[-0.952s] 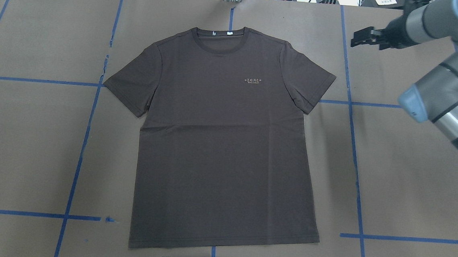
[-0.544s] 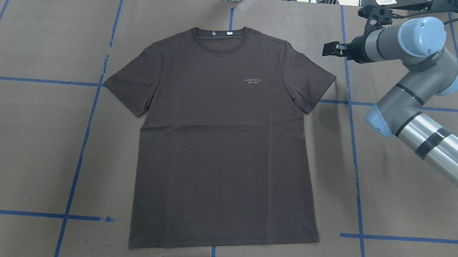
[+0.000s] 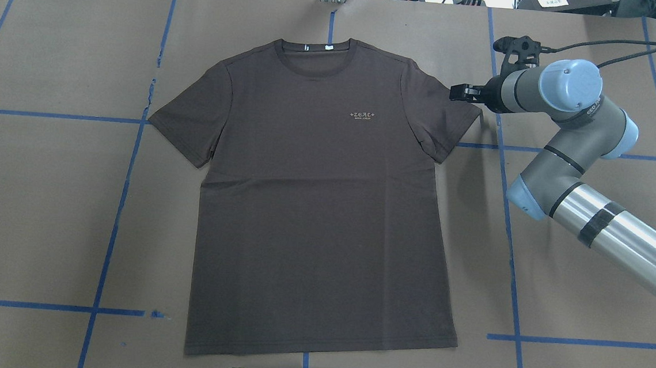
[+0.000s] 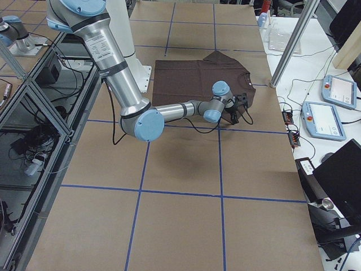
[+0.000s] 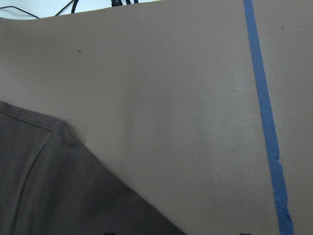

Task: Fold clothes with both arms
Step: 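Move the right gripper toward the shirt's sleeve nearest it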

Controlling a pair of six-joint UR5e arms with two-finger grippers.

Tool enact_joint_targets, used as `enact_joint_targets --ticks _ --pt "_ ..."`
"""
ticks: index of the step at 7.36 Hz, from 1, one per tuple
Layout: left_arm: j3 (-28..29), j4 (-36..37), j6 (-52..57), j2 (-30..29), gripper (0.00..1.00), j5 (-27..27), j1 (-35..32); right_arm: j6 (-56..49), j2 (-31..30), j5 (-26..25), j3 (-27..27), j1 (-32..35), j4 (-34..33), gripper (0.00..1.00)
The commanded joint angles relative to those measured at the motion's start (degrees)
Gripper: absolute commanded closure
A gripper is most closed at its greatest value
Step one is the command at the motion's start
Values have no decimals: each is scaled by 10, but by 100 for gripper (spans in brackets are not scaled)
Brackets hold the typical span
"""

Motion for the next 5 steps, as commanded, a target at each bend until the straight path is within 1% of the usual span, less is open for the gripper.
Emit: enact_joint_targets --ticks 1,2,5 --pt "0 0 0 0 0 0 0 -1 -3 -6 0 -4 0 12" --pt "0 0 0 0 0 0 0 0 -4 -17 -1 -6 0 12" --pt "1 0 0 -1 0 0 0 0 -4 -20 -4 -9 0 12"
